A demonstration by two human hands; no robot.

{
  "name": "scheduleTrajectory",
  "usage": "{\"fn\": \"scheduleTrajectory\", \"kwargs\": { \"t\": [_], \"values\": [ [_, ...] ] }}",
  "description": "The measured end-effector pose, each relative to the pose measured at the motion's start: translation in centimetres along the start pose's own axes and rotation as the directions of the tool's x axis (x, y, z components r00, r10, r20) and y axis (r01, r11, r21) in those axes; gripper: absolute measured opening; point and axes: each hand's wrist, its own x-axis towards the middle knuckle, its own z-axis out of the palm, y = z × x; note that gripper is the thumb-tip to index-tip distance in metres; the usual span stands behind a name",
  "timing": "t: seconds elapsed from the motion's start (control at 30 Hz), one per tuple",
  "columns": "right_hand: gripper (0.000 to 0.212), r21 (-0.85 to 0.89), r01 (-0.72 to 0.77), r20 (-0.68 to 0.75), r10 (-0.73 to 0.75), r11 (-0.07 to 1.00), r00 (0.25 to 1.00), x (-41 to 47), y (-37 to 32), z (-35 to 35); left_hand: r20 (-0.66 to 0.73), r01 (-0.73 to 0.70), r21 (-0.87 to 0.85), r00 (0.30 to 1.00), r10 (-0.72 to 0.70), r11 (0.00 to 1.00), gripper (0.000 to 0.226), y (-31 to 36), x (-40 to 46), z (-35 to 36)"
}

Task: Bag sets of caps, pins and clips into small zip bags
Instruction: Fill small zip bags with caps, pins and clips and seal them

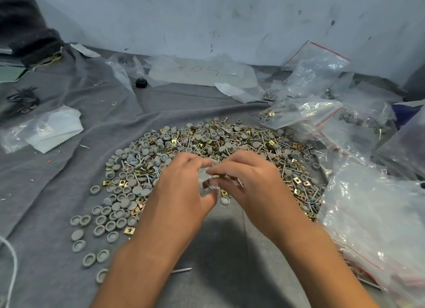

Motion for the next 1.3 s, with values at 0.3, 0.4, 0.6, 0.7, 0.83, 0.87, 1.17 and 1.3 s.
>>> {"fn": "scheduleTrajectory", "kwargs": {
  "t": [0.3,0.4,0.6,0.7,0.83,0.87,1.17,1.3],
  "values": [
    [0.009,0.055,-0.456,0.171,0.442,0.888,0.881,0.3,2.7,1.1,-0.021,0.019,-0.024,1.000,-0.019,1.000,0.054,-0.1,-0.1,-0.5],
    [0.018,-0.103,-0.481,0.283,0.490,0.870,0.825,-0.1,2.6,2.5,-0.019,0.026,-0.037,0.999,-0.027,0.999,0.055,0.0,-0.2,-0.6],
    [0.007,-0.165,-0.470,0.315,0.498,0.867,0.808,-0.1,2.4,2.5,-0.034,0.020,-0.024,0.999,-0.020,1.000,0.055,-0.3,-0.1,-0.7],
    [0.006,-0.163,-0.469,0.352,0.495,0.868,0.794,-0.1,2.4,2.4,-0.039,0.023,-0.023,0.999,-0.024,0.999,0.055,-0.5,-0.1,-0.8],
    [0.006,-0.246,-0.425,0.387,0.490,0.871,0.781,-0.4,2.6,2.5,-0.047,0.017,-0.024,0.999,-0.018,1.000,0.055,-0.6,-0.2,-1.0],
    [0.010,-0.280,-0.413,0.394,0.496,0.867,0.774,-0.4,2.7,2.4,-0.047,0.020,-0.020,0.999,-0.021,1.000,0.055,-0.6,-0.2,-1.0],
    [0.008,-0.069,-0.574,0.308,0.564,0.816,0.766,0.1,4.1,-0.3,-0.027,0.034,0.002,0.999,-0.034,0.999,0.055,-0.3,-0.3,-1.2],
    [0.008,-0.056,-0.580,0.279,0.570,0.813,0.773,0.1,4.5,-0.7,-0.019,0.040,-0.005,0.999,-0.040,0.999,0.056,-0.1,-0.3,-1.3]
  ]
}}
